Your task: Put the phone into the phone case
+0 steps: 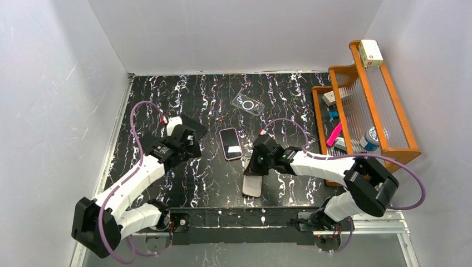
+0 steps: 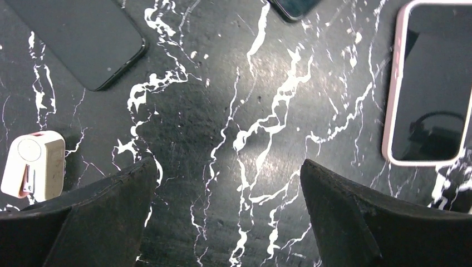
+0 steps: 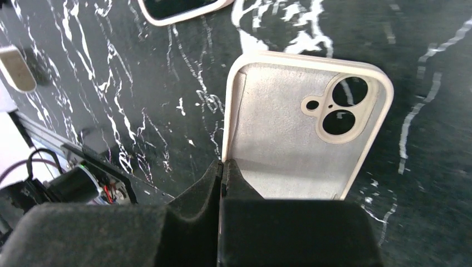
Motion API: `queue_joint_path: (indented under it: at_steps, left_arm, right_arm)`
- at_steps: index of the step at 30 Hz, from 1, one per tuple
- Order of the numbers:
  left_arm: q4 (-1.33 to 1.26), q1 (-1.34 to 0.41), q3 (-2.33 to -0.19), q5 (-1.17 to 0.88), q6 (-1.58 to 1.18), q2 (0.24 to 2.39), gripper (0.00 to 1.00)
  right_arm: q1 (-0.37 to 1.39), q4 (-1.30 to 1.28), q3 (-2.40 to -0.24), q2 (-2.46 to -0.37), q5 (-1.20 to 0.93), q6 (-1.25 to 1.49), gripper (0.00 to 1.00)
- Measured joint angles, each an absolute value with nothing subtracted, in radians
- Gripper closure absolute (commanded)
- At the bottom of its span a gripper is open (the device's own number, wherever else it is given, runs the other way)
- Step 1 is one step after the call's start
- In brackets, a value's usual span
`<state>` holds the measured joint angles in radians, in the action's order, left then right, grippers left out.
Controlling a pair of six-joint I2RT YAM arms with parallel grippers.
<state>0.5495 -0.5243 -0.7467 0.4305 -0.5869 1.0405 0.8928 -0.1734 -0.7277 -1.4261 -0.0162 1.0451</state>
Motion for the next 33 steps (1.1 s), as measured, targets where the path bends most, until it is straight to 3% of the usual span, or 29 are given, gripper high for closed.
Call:
queue_joint_path:
  at_steps: [7,10,14,19,33]
  left_arm:
    - [0.55,-0.463,-0.825,0.466,-0.746,1.158,0.02]
    - [0.547,-0.448,-0.869,0.474,-0.789,1.222,0.02]
    - [0.546,-0.44,-0.931,0.52,-0.822,1.314,0.02]
    - [0.546,-0.421,-1.026,0.569,-0.866,1.431,0.02]
    - [0.501,-0.351,-1.276,0.559,-0.936,1.794,0.05]
  right_arm:
    - [0.943,-0.083,-0.728,-1.473,-0.057,0.98,0.79]
    - [0.947,-0.064,-0.728,-1.473,-0.064,0.955,0.63]
    - [0.949,-0.051,-0.726,-1.451,-0.066,0.923,0.25]
    - [0.949,-0.049,-0.721,-1.327,-0.051,0.876,0.02]
    - [0.949,-0.034,-0.591,-1.022,0.07,0.812,0.01]
